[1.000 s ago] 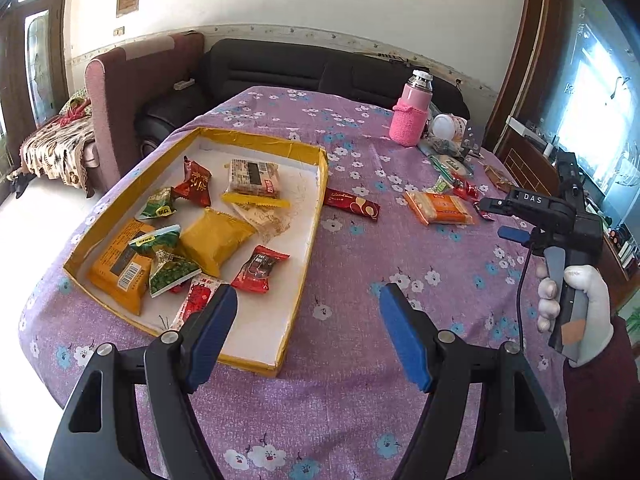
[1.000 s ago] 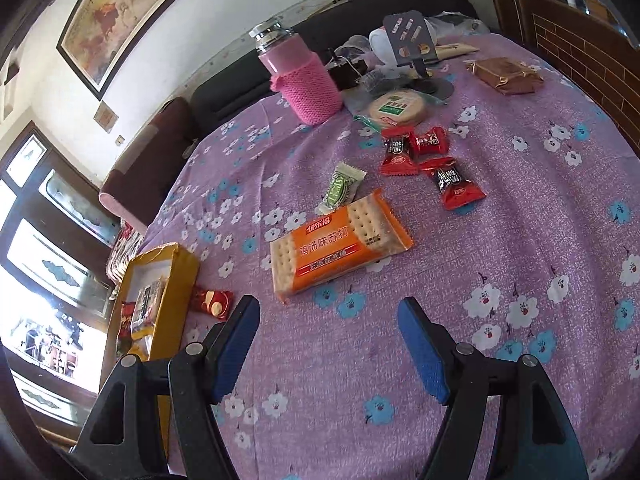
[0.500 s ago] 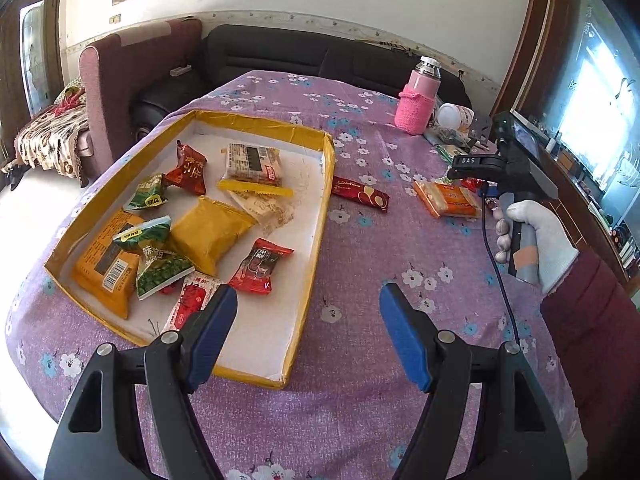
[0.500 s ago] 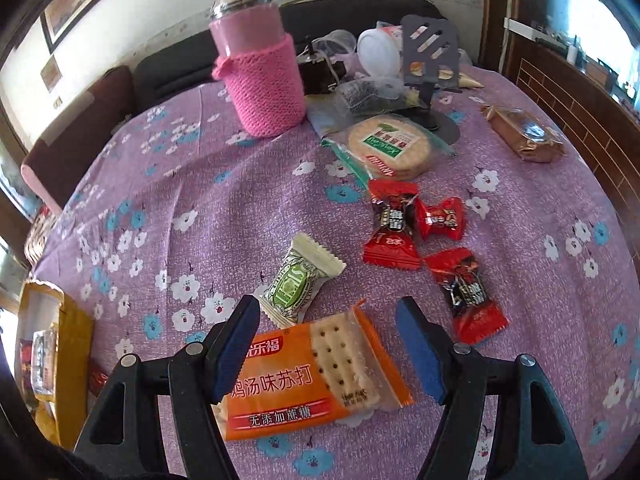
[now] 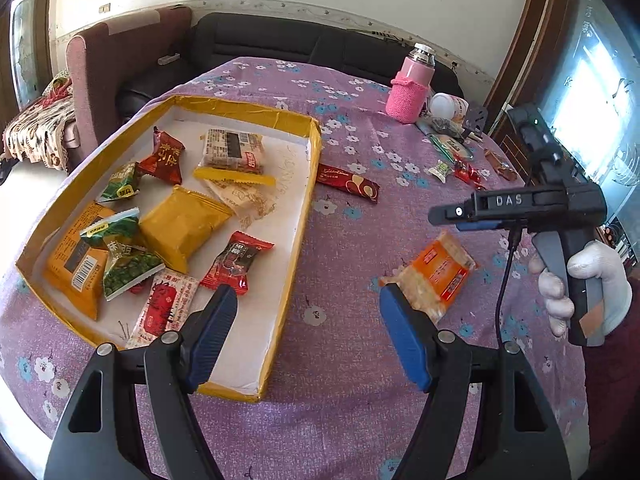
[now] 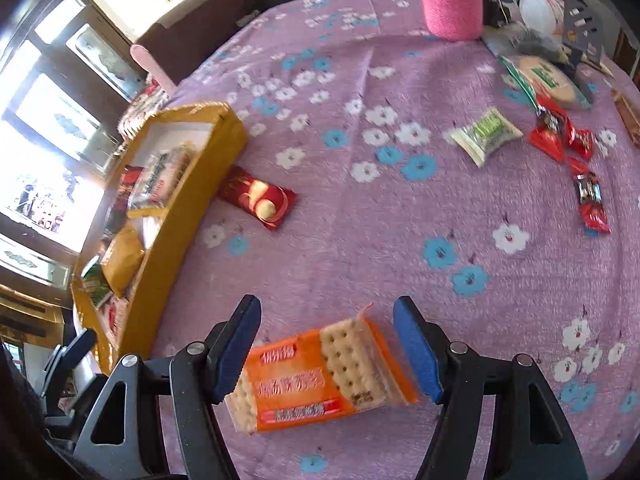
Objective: Organize snacks
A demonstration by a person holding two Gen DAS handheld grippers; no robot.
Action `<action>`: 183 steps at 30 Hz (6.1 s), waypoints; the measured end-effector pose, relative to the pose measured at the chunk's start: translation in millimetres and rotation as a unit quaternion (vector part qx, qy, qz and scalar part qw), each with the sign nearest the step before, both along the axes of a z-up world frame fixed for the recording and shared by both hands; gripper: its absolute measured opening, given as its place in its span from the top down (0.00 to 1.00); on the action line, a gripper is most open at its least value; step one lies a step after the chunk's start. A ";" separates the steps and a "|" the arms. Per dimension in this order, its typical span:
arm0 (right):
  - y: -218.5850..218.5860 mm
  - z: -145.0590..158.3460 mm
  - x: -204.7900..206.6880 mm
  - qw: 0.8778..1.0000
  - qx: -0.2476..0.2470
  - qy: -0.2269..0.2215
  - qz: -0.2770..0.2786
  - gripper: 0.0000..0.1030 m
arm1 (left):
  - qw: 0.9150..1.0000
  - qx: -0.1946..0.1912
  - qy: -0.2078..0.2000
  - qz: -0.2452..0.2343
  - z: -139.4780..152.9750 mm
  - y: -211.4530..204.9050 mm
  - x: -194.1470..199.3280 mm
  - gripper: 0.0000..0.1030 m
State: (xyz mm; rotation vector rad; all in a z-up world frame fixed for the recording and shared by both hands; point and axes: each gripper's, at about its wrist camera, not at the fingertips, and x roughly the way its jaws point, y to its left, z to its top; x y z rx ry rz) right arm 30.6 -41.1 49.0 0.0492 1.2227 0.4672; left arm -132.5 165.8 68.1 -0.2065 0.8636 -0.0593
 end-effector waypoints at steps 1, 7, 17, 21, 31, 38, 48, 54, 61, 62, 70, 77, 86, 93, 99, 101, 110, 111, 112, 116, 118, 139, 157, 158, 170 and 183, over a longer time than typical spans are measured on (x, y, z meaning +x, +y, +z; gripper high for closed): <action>7.1 5.4 0.6 1.000 -0.009 -0.027 0.004 0.30 | 1.000 -0.001 0.002 -0.003 -0.6 -2.0 0.2 0.28; 72.9 3.0 24.0 0.989 -0.056 -0.116 0.072 0.31 | 1.000 -0.001 0.000 -0.015 2.4 -2.4 -2.3 0.28; 118.3 -30.7 42.3 0.984 -0.105 -0.092 0.110 0.76 | 0.999 -0.023 -0.002 -0.036 4.7 -0.5 -2.9 0.28; 99.3 -29.1 39.0 0.983 -0.133 -0.085 0.088 0.76 | 0.998 -0.024 0.002 -0.064 3.5 -12.4 0.1 0.28; -44.8 -25.4 24.8 0.987 -0.150 -0.039 -0.032 0.75 | 0.988 0.000 0.031 -0.154 -2.1 -61.7 34.0 0.29; -98.7 -20.2 -21.9 0.993 -0.099 -0.025 -0.059 0.75 | 0.964 0.063 0.032 -0.258 -15.5 -112.6 68.4 0.29; -100.0 -26.4 -59.7 0.998 -0.024 -0.035 -0.054 0.75 | 0.953 0.136 0.060 -0.265 -53.5 -153.9 85.4 0.28; -99.5 -28.1 -70.3 0.998 0.005 -0.042 -0.054 0.75 | 0.963 0.119 0.065 -0.234 -50.1 -147.9 79.7 0.47; -86.4 -23.2 -77.1 0.998 0.031 -0.039 -0.044 0.76 | 0.982 0.056 0.046 -0.176 -30.9 -109.0 62.6 0.47; -81.5 -20.3 -77.9 0.998 0.036 -0.040 -0.040 0.76 | 0.984 0.046 0.040 -0.165 -24.0 -99.1 58.1 0.47; -9.9 15.0 -76.4 0.994 0.097 -0.047 0.017 0.76 | 0.998 0.027 0.000 -0.057 22.3 -3.2 35.6 0.46; 91.5 32.6 -67.6 0.990 0.112 -0.040 0.077 0.76 | 0.999 0.020 0.010 0.035 13.0 81.3 37.1 0.46; 201.0 10.7 -50.2 0.991 0.039 -0.036 0.120 0.77 | 0.995 -0.014 0.038 0.094 -14.4 143.1 61.4 0.46; 232.5 -4.7 -54.1 0.989 -0.004 -0.065 0.130 0.69 | 0.992 -0.048 0.026 0.110 -14.9 158.8 50.5 0.41; 222.5 18.6 -76.7 0.984 0.009 -0.124 0.125 0.56 | 0.989 -0.048 -0.014 0.137 7.2 161.1 21.8 0.39; 211.0 30.8 -83.6 0.983 0.024 -0.143 0.112 0.50 | 0.986 -0.029 -0.031 0.160 18.0 158.2 9.4 0.33; 145.2 51.6 -128.1 0.980 0.077 -0.182 0.031 0.38 | 0.963 0.093 -0.080 0.238 52.4 113.5 -45.1 0.16; 138.0 49.5 -132.8 0.980 0.083 -0.179 0.022 0.38 | 0.964 0.097 -0.078 0.236 52.4 108.4 -48.4 0.16; 130.7 47.1 -139.3 0.980 0.086 -0.179 0.013 0.38 | 0.964 0.103 -0.077 0.231 52.4 102.3 -51.1 0.16; 107.4 40.4 -166.9 0.980 0.082 -0.183 -0.013 0.36 | 0.968 0.116 -0.069 0.212 51.9 83.7 -58.7 0.16; 99.0 36.5 -175.1 0.980 0.079 -0.180 -0.020 0.36 | 0.970 0.113 -0.067 0.206 52.1 76.5 -62.1 0.16; 116.0 44.7 -219.5 0.977 0.067 -0.200 0.003 0.32 | 0.971 0.116 -0.076 0.196 57.2 64.9 -88.2 0.16; 121.3 30.8 -215.9 0.980 0.063 -0.189 0.008 0.30 | 0.973 0.108 -0.072 0.194 49.9 67.2 -86.9 0.16; 120.8 30.2 -215.6 0.980 0.064 -0.188 0.007 0.30 | 0.973 0.109 -0.071 0.193 49.2 66.1 -85.9 0.16; 117.3 24.5 -213.3 0.981 0.072 -0.181 0.003 0.30 | 0.973 0.110 -0.068 0.193 45.3 62.2 -83.6 0.16; 120.2 23.7 -211.6 0.981 0.071 -0.178 0.007 0.29 | 0.973 0.105 -0.067 0.192 44.3 59.8 -80.6 0.16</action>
